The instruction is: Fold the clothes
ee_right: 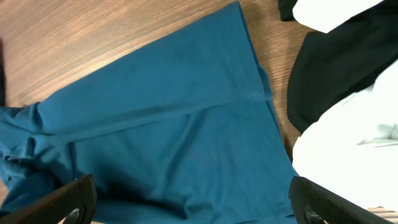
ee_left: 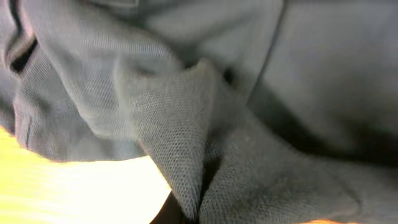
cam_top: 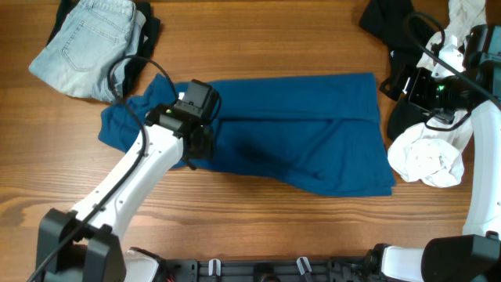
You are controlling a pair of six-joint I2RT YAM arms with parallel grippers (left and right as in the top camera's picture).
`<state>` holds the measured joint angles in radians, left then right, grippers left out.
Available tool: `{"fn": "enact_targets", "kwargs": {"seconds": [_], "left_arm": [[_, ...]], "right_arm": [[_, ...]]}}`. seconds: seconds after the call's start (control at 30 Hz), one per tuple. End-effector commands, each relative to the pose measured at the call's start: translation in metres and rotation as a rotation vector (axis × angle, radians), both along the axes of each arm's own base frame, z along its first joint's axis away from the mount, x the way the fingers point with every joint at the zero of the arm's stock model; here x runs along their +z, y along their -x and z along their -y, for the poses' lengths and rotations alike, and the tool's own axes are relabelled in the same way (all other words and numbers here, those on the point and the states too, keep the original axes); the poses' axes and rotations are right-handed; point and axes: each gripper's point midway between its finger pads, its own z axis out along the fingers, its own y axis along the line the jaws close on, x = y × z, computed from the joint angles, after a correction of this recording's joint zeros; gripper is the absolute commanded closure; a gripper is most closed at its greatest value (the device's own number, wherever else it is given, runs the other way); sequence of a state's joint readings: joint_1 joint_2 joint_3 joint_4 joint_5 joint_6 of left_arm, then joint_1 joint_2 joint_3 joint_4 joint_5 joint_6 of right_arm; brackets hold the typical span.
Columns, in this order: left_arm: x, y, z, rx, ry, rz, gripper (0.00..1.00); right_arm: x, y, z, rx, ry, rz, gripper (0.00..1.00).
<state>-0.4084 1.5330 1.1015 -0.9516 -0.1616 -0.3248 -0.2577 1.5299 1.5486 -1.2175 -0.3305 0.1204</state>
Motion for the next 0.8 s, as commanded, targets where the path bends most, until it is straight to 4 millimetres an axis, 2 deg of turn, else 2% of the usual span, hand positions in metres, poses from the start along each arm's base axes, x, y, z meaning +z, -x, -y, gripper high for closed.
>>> {"fn": "enact_targets", "kwargs": {"seconds": [0.0, 0.2, 0.33, 0.37, 0.4, 0.43, 0.5, 0.53, 0.63, 0.77], "left_arm": [[0.019, -0.029, 0.01, 0.025, 0.055, 0.138, 0.96], [0.028, -0.07, 0.011, 0.053, 0.036, 0.304, 0.96], [0.021, -0.081, 0.01, 0.064, 0.012, 0.328, 0.92], [0.016, -0.083, 0.01, 0.065, 0.005, 0.323, 0.89], [0.012, -0.084, 0.01, 0.065, 0.001, 0.313, 0.81], [0.008, -0.084, 0.01, 0.064, -0.003, 0.305, 0.66], [-0.004, -0.083, 0.01, 0.062, -0.016, 0.277, 0.28], [-0.009, -0.083, 0.01, 0.062, -0.023, 0.265, 0.2], [-0.018, -0.085, 0.004, 0.077, -0.034, 0.247, 0.17], [-0.017, -0.089, -0.007, 0.112, -0.012, 0.247, 0.21]], "right_arm": [[-0.001, -0.001, -0.006, 0.001, -0.041, -0.002, 0.0], [-0.001, 0.0, -0.006, 0.001, -0.042, -0.006, 0.0], [-0.002, 0.001, -0.006, 0.001, -0.043, -0.01, 0.0], [-0.002, 0.001, -0.006, 0.002, -0.043, -0.009, 0.0], [-0.002, 0.001, -0.006, 0.001, -0.043, -0.009, 0.0], [-0.002, 0.001, -0.006, 0.001, -0.043, -0.01, 0.0], [-0.002, 0.001, -0.006, 0.001, -0.043, -0.01, 0.0], [-0.002, 0.001, -0.006, 0.002, -0.042, -0.01, 0.0], [-0.003, 0.003, -0.006, 0.01, -0.04, -0.019, 0.0], [-0.012, 0.02, 0.003, -0.047, 0.002, -0.113, 0.0]]}}
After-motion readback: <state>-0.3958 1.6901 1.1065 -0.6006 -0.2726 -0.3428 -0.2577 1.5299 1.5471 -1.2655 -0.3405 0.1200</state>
